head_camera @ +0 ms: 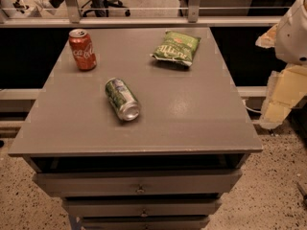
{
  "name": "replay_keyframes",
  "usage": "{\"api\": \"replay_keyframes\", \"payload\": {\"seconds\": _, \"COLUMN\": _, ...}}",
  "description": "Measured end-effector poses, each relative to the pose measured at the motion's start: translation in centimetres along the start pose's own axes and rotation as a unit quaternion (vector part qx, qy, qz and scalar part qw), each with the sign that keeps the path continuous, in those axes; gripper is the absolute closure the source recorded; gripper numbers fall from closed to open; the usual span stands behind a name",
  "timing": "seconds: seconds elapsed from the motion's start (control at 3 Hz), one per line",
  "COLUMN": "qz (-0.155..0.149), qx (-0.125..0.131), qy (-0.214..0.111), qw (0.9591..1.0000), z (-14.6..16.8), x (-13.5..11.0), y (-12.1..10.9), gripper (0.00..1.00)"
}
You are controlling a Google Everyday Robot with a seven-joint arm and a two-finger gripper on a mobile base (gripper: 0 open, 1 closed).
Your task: Place green can upright
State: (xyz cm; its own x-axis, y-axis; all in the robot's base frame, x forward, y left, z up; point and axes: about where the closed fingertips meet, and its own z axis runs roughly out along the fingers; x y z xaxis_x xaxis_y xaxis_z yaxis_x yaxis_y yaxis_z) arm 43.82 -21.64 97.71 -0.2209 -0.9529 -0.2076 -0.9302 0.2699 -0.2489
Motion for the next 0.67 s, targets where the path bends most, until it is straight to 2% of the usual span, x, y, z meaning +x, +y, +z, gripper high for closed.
{"api": "replay_keyframes", "payload": {"seconds": 0.33, "qz": 0.000, "qx": 0.000, "qy": 0.000, "qw": 1.0000, "z": 0.0, "x": 0.0, "y": 0.0, "gripper": 0.00}}
{"api": "replay_keyframes", "payload": {"seconds": 0.67, "qz": 0.021, "qx": -0.001, "qy": -0.008, "qw": 0.9997, "z": 1.3, "x": -2.4, "y": -1.0, "gripper": 0.00}}
